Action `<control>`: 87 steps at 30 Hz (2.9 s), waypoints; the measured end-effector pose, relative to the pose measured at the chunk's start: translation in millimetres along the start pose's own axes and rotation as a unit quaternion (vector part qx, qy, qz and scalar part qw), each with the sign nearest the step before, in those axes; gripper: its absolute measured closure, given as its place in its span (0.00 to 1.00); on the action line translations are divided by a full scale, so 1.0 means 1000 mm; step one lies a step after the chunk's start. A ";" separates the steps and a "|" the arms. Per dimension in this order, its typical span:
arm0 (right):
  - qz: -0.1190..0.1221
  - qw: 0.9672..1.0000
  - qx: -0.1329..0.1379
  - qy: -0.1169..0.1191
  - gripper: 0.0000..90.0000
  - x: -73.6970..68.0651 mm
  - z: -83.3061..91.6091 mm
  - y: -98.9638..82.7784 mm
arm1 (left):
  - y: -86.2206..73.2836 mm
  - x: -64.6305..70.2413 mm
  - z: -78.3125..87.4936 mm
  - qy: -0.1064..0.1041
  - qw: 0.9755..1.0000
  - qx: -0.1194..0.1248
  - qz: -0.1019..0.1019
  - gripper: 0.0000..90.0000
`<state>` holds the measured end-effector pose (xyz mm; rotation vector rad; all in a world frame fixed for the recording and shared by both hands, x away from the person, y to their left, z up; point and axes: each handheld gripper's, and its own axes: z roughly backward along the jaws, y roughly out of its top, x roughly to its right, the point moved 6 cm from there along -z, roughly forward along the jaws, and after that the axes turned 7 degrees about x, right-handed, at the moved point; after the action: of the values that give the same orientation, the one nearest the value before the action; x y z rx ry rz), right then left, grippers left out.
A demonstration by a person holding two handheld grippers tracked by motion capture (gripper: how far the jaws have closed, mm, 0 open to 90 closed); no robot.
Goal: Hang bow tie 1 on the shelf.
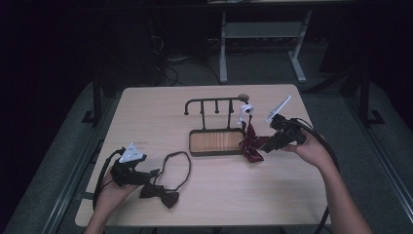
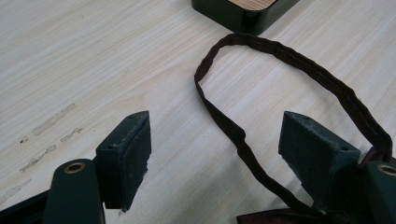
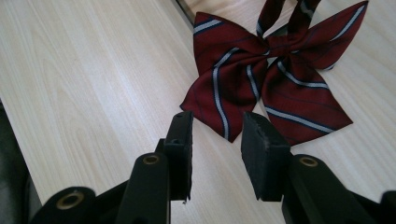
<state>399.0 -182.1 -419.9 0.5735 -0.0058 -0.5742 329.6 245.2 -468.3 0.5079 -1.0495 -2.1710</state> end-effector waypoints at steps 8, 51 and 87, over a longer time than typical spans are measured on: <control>-0.002 1.000 0.003 0.001 0.69 -0.004 -0.002 -0.008 | 0.000 0.000 -0.001 0.000 1.000 0.001 0.001 0.29; -0.012 1.000 0.017 0.008 0.54 -0.025 -0.019 -0.049 | -0.001 0.002 -0.003 -0.004 1.000 -0.007 -0.003 0.29; -0.023 0.999 0.042 0.001 0.47 -0.039 -0.028 -0.077 | 0.001 0.007 -0.007 -0.011 1.000 -0.017 -0.012 0.30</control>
<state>331.6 -201.0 -477.6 0.6564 -0.0155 -0.6197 329.5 236.2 -472.1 0.4843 -1.0223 -2.2156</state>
